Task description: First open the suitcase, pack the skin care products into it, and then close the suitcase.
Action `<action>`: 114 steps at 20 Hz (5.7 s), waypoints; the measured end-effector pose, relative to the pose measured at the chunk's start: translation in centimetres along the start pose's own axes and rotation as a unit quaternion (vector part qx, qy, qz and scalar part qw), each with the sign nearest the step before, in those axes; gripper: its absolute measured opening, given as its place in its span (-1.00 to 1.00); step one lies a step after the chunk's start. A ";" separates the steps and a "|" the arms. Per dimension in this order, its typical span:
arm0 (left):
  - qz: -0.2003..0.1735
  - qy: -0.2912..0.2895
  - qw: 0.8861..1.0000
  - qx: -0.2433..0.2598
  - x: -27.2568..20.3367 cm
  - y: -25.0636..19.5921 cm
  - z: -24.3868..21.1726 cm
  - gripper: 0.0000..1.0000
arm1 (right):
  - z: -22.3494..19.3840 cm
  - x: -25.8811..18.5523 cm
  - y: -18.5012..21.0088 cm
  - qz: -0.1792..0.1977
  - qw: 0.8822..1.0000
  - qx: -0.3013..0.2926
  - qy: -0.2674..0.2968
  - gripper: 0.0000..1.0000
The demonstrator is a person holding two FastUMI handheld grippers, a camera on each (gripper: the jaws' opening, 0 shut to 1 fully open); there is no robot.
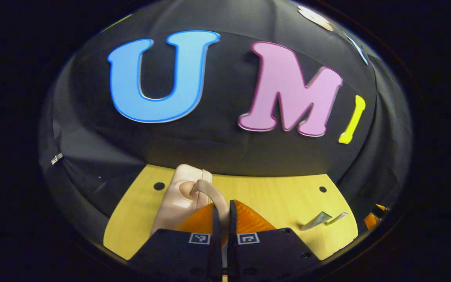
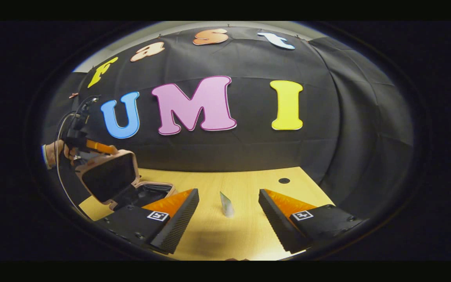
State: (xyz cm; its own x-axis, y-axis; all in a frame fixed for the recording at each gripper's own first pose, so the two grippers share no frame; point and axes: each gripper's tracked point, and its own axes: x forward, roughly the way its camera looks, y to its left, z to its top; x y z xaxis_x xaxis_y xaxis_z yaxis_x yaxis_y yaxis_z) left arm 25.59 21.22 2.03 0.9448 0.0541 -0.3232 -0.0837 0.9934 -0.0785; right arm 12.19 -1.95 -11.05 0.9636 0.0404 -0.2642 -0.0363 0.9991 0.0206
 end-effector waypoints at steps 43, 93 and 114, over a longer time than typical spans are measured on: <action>-0.136 -0.015 0.986 0.097 1.9 -33.3 -25.3 0.94 | -11.9 1.8 -12.9 -0.137 0.987 0.067 0.054 0.95; -0.068 0.026 0.996 0.048 2.5 -13.1 -17.6 -0.03 | -5.9 5.6 8.0 0.043 0.997 -0.047 0.044 -0.53; 0.040 0.105 0.994 0.012 4.0 1.6 -19.0 0.97 | -7.1 9.9 24.2 0.180 0.975 -0.014 0.128 -0.54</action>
State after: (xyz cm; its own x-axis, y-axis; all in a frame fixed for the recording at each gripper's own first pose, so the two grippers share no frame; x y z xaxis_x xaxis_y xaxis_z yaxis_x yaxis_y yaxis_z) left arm 23.21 21.08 -17.27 0.8484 0.1122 -0.5174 -0.1453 0.9891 -0.0239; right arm 18.93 22.71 -20.04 0.7897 0.3866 -0.4764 -0.3706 0.9194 0.1318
